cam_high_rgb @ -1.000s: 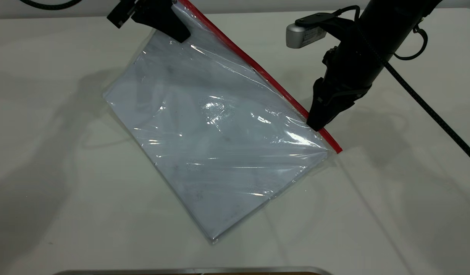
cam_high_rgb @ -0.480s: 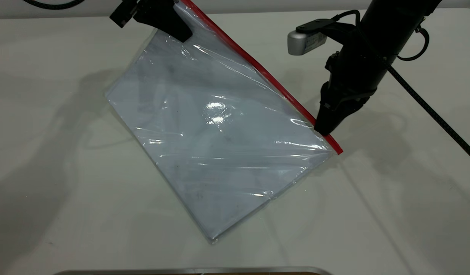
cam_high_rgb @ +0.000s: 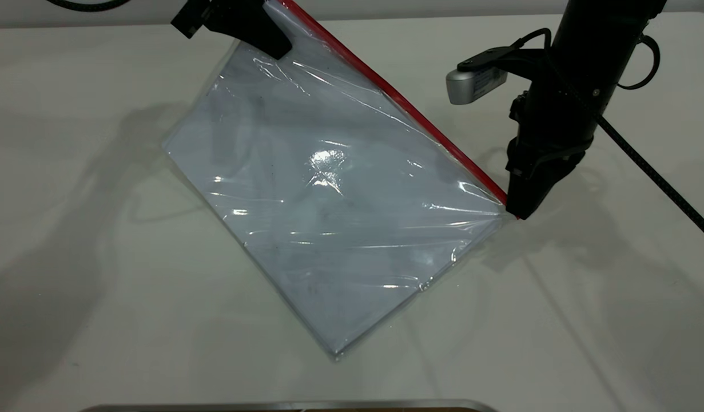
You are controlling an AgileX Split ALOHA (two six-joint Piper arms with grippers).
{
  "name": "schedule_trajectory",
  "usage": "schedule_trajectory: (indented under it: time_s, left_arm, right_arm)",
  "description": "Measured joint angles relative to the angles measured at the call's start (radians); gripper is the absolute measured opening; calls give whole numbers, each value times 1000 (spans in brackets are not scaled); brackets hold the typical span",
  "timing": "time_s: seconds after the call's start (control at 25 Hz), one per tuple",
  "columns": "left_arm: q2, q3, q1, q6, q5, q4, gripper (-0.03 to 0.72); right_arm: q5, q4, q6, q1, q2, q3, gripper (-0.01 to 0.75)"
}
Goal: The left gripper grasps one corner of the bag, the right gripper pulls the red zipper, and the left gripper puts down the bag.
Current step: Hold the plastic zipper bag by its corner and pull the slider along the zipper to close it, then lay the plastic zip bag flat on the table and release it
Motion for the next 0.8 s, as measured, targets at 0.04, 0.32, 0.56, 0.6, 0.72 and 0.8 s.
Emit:
schedule_trajectory:
  time_s: [0.04,0.32,0.56,0.6,0.72,0.8]
  left_arm:
    - [0,0,0,-1,-1,1,53]
    - [0,0,-6,-69,-23,33,144]
    - [-3,0,-6,-224,-89,43,429]
    - [-7,0,-6,-271,-112,52,477]
    - [-46,0,-7,-440,-183,141,582]
    - [-90,0,-7,-578,-219,214,611]
  right_arm:
    - [-1,-3,7,0,0,0,49]
    - [-6,-1,16,-3,0,-31,273]
    - [-2,-1,19,-3,1,-101,493]
    - [-3,-1,19,-3,1,-121,511]
    - [3,-1,21,-3,2,-194,530]
    - [19,-1,27,-3,1,-249,534]
